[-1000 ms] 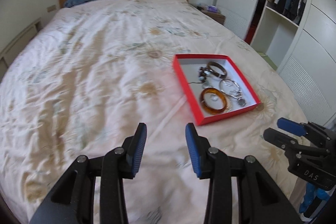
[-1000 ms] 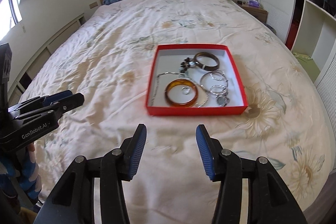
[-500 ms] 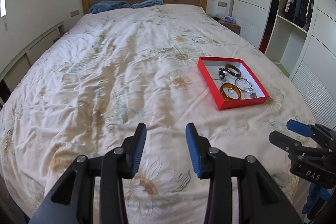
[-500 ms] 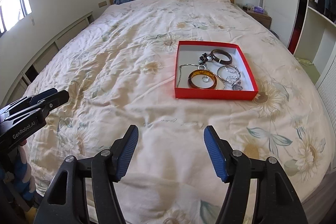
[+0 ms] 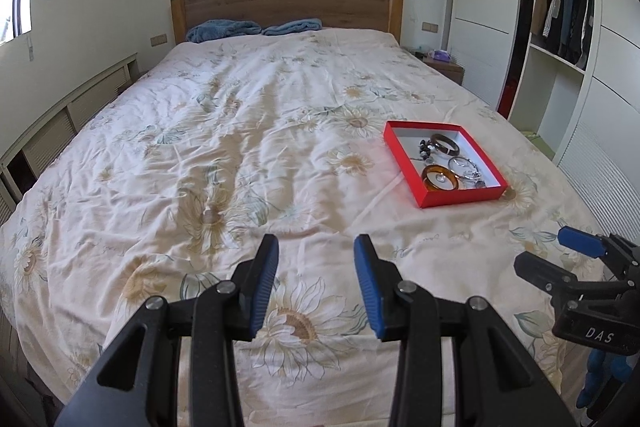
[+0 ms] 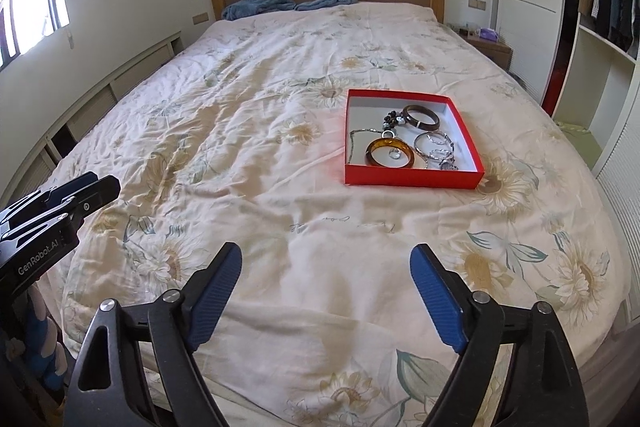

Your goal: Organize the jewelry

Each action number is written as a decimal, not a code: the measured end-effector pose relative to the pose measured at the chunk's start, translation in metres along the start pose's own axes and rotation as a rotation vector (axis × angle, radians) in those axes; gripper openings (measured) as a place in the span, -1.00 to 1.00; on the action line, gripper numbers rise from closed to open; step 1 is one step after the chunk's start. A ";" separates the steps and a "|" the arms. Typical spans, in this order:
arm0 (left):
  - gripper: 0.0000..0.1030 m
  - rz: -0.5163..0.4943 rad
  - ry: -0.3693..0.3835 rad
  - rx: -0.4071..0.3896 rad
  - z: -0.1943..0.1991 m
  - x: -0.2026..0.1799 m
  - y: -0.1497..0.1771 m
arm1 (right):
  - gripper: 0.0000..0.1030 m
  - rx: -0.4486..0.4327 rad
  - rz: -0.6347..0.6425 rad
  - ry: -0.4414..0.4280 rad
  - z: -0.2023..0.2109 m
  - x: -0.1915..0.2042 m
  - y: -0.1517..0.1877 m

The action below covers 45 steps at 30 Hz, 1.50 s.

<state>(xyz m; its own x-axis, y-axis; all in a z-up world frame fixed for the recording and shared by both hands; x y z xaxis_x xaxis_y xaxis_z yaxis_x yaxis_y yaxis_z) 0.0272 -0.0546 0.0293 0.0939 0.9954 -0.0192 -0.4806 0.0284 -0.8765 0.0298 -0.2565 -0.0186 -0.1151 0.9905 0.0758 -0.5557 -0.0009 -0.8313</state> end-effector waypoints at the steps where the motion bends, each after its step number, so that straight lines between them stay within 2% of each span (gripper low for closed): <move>1: -0.27 0.001 -0.001 -0.002 0.002 0.001 0.000 | 0.73 -0.003 0.002 0.004 0.002 0.000 0.000; 9: -0.27 0.004 -0.009 -0.006 0.009 0.002 0.004 | 0.99 -0.041 0.010 0.029 0.015 -0.002 -0.002; 13: -0.13 0.006 -0.015 -0.012 0.013 0.004 0.005 | 0.99 -0.056 0.008 0.040 0.018 -0.003 -0.003; 21: -0.11 0.009 -0.019 -0.026 0.020 0.005 0.004 | 0.99 -0.064 0.019 0.042 0.022 -0.002 0.000; 29: 0.14 0.011 -0.020 -0.026 0.023 0.005 0.005 | 0.99 -0.083 0.037 0.055 0.025 0.001 0.000; 45: 0.19 0.011 -0.024 -0.015 0.025 0.007 0.009 | 0.99 -0.103 0.060 0.077 0.024 0.001 -0.002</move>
<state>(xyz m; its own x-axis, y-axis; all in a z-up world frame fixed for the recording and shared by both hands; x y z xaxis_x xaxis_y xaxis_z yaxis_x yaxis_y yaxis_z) 0.0022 -0.0447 0.0330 0.0673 0.9976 -0.0178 -0.4685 0.0158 -0.8833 0.0109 -0.2586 -0.0030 -0.0800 0.9967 -0.0143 -0.4623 -0.0498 -0.8853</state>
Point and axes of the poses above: each gripper's, at about its wrist camera, not at the fingertips, and z roughly against the way its jaws point, x to its left, y to its underside, the point moved 8 cm from there along -z, roughly the way its jaws point, and after that the axes turned 13 degrees about -x, right-handed, at the moved point
